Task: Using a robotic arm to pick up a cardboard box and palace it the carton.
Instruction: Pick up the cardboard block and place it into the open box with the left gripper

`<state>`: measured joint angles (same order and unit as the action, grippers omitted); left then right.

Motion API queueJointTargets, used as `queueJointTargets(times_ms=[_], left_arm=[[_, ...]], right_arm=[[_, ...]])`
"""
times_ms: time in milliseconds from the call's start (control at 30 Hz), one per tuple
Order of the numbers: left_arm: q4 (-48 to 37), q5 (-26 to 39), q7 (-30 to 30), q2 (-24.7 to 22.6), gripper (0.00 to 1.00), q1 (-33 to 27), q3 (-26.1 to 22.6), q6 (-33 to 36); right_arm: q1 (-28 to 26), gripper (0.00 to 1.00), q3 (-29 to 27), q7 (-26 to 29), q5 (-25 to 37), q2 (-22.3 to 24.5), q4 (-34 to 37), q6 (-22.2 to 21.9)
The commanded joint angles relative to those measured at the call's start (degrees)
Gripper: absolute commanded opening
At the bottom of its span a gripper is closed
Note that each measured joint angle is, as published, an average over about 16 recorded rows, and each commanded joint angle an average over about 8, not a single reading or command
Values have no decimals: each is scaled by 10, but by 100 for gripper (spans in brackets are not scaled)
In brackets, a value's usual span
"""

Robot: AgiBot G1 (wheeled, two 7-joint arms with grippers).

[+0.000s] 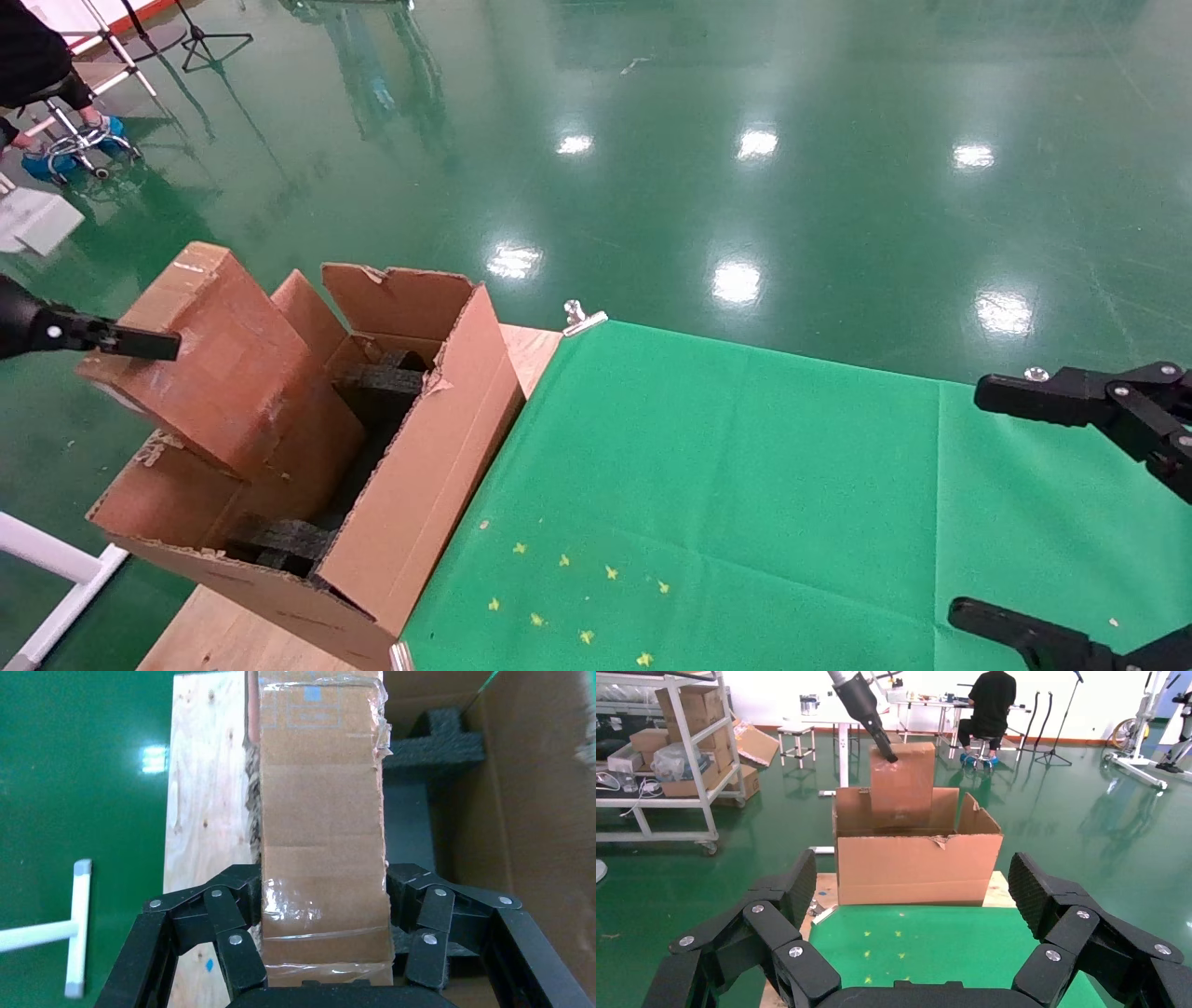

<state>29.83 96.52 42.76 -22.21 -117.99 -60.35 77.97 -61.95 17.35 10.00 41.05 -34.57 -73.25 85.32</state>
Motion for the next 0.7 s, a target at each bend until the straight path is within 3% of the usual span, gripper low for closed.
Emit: queueJointTargets(times_ms=[33, 700], left_arm=[[-17, 0, -7, -7, 0, 10, -2, -11], [-164, -11, -47, -75, 0, 79, -8, -86]], right_arm=[[0, 100, 0, 0, 0, 0, 0, 0], [0, 100, 1, 0, 0, 0, 0, 0]])
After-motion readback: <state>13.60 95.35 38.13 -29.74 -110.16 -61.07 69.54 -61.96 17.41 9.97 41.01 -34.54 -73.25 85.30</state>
